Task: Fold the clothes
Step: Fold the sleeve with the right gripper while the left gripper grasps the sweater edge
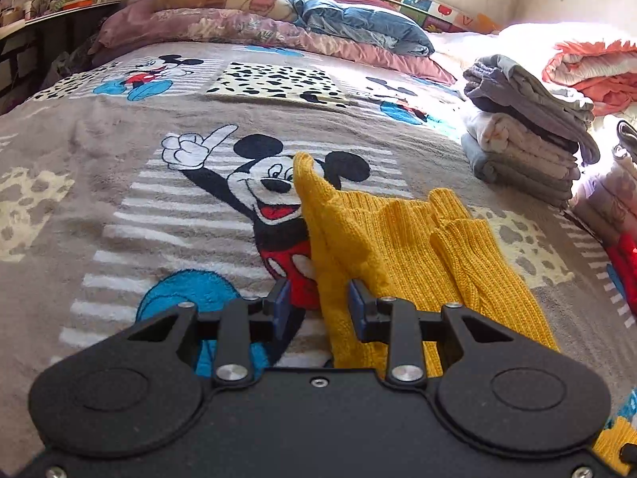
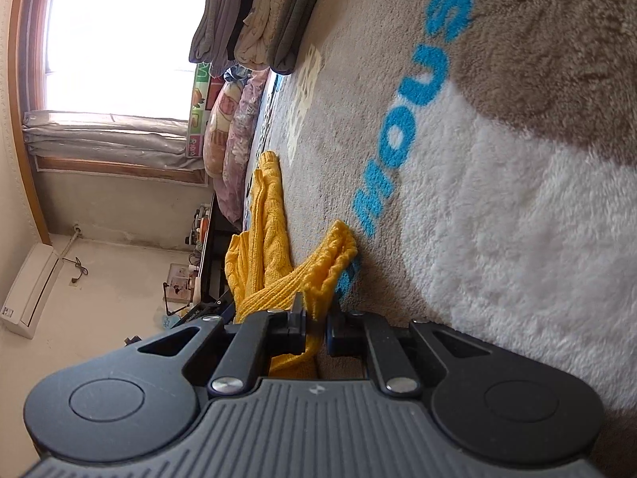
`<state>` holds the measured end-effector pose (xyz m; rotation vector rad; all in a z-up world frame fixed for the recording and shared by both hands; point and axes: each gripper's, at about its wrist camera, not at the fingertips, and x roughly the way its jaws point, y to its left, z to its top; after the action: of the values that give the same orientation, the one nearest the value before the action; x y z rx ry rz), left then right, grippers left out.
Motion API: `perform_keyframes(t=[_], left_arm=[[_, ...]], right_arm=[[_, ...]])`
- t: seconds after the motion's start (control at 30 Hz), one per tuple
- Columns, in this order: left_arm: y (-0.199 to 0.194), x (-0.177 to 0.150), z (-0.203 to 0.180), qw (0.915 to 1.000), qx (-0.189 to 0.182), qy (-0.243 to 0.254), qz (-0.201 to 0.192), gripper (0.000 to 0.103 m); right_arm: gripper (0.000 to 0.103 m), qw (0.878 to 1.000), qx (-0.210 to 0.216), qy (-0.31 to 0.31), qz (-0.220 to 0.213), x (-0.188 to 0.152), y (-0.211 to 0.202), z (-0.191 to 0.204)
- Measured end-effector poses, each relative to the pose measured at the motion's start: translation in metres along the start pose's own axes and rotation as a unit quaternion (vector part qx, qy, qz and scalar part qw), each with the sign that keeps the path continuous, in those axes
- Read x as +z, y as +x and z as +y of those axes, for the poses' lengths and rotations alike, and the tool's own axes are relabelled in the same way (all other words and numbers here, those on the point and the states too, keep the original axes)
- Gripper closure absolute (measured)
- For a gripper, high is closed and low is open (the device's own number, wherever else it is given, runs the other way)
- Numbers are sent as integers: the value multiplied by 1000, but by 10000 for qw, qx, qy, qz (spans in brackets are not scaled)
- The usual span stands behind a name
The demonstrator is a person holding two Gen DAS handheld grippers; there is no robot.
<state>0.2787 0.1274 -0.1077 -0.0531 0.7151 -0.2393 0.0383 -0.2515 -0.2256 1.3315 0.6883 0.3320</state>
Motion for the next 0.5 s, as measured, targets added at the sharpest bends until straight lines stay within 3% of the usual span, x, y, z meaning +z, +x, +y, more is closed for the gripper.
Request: perform_keyframes(t=[0.37,0.5], left_arm=[[42,29,-28,9949,169,990,56,73],[56,39,-28,9939,156,1084,113,74]], right_arm=[[92,9999,-36,109,79,0,0,-2],[92,9998,-45,149,89,0,-1,-3]])
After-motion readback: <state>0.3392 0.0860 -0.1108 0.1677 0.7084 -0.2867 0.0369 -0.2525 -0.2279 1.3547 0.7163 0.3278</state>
